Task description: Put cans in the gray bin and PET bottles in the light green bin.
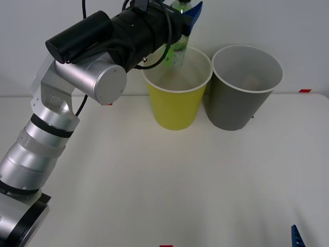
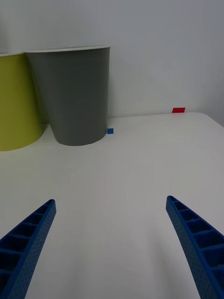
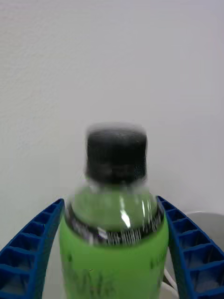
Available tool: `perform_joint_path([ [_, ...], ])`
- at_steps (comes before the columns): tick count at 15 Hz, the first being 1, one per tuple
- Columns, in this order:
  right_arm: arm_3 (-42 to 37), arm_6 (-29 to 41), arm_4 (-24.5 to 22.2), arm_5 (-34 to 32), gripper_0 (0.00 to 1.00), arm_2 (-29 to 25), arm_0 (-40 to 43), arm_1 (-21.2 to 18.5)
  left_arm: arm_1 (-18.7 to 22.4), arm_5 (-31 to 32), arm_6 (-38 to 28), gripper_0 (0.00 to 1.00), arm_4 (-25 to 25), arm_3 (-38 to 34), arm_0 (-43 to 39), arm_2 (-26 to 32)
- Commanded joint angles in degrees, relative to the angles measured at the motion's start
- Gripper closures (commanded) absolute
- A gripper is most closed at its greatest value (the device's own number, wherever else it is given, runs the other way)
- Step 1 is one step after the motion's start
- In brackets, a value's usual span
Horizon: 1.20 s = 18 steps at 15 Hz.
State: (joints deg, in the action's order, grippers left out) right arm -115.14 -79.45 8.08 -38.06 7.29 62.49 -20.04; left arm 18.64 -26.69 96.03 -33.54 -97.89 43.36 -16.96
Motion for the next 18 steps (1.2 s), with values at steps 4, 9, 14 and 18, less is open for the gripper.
perform_joint_path([
  [4,0.0,0.0,0.0,0.0,0.2,0.0,0.0,0.0,1.9,-12.8,-1.2,0.0,-1.1,-7.4,-0.6,4.3],
  [9,0.0,0.0,0.0,0.0,0.2,0.0,0.0,0.0,3.1,-18.6,0.2,0.0,0.3,-25.0,-15.9,10.8],
  [14,0.0,0.0,0.0,0.0,0.2,0.0,0.0,0.0,7.9,-18.6,0.2,0.0,-0.7,-36.9,-30.4,13.9],
  [18,0.0,0.0,0.0,0.0,0.2,0.0,0.0,0.0,9.2,-18.6,0.3,0.0,-1.1,-40.1,-34.3,15.1],
])
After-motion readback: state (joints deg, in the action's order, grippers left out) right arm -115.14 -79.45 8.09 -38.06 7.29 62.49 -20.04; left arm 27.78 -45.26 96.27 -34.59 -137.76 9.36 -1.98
